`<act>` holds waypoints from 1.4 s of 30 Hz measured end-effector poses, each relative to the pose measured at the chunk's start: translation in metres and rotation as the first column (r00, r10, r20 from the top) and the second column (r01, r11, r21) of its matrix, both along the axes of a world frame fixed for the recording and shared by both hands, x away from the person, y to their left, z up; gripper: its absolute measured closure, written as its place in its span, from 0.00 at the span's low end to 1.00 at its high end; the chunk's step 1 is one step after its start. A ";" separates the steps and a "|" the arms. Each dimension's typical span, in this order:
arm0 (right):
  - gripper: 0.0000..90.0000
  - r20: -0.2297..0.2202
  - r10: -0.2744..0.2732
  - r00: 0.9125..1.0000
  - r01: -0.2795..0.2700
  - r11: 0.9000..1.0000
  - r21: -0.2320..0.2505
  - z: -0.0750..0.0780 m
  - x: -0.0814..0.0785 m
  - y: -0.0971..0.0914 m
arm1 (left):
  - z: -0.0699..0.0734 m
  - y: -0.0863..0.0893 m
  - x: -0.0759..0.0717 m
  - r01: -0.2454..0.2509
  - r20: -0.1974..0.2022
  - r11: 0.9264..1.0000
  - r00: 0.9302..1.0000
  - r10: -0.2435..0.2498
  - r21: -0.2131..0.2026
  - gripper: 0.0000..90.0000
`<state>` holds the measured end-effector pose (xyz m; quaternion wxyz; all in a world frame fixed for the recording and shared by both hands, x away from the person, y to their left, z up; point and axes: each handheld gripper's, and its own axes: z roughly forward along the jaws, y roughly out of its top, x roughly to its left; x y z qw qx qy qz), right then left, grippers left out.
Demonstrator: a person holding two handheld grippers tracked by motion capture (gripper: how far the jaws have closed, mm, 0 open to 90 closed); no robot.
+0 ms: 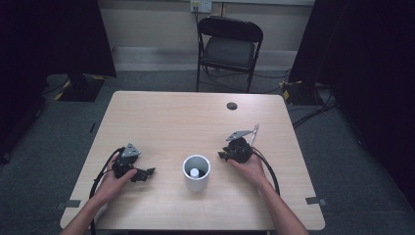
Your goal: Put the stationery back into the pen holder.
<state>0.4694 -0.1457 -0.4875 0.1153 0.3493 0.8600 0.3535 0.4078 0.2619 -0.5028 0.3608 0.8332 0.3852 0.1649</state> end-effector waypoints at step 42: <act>0.75 -0.013 0.074 0.997 -0.074 0.997 -0.036 0.005 -0.044 -0.007 | 0.000 0.000 0.000 0.006 -0.001 1.000 1.000 -0.006 0.005 0.06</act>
